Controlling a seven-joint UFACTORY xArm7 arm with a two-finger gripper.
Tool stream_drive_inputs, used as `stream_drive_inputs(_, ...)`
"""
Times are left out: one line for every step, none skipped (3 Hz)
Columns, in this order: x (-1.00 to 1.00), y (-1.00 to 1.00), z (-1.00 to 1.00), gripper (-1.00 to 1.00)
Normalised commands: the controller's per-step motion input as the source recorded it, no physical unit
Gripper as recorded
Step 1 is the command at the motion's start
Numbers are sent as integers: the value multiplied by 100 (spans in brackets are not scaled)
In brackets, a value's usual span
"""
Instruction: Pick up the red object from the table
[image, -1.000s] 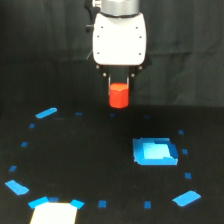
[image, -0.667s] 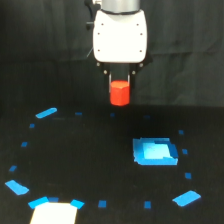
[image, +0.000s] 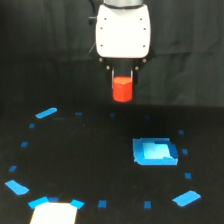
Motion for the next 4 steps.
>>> stream_drive_inputs(-3,-12,43,-96)
stream_drive_inputs(2,-2,41,-100)
stream_drive_inputs(-7,-10,40,-98)
stream_drive_inputs(18,15,17,-100)
